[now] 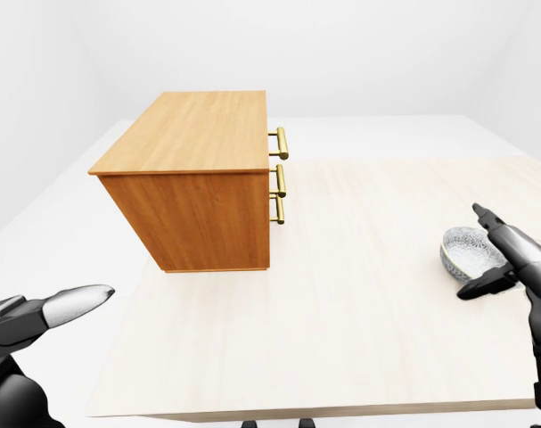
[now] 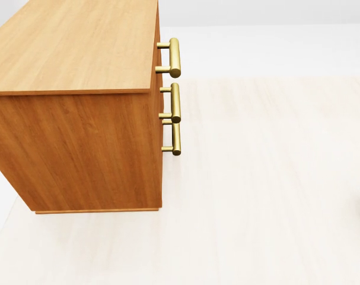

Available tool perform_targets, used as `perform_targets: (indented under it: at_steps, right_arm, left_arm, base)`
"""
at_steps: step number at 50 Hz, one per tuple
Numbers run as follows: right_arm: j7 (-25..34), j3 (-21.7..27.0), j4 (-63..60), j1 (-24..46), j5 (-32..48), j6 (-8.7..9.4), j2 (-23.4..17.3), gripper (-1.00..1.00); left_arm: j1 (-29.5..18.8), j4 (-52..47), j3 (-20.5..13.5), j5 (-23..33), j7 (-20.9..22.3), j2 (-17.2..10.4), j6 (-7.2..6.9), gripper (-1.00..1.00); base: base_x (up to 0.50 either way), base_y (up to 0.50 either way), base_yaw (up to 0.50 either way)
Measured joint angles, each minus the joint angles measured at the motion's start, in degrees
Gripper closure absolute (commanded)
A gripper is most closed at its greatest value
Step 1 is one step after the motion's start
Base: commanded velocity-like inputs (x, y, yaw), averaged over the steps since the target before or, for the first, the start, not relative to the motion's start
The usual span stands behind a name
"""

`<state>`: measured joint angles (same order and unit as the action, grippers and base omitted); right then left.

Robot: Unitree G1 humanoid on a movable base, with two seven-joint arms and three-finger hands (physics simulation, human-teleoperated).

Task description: Put the bowl on top of the cabinet.

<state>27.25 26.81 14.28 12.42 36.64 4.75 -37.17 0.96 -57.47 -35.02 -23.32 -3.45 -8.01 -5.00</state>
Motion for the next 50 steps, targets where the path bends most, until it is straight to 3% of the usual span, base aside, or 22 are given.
perform_targets:
  at_steps: [14,50]
  right_arm:
    - [-1.83,-5.74,17.74,2.29,5.24,-0.46,-2.10,-1.00]
    - [-5.72,-10.24,31.85,5.56,6.24,-3.00,-4.35,-1.00]
  left_arm:
    - [-0.23,0.06,-0.08,-0.33,-0.31,-0.25,0.00,-1.00]
    - [0.05,0.05,-0.03,-0.20,-0.11,-0.08,0.00,-1.00]
  base:
    - [0.00,0.00,0.00]
    - [0.00,0.00,0.00]
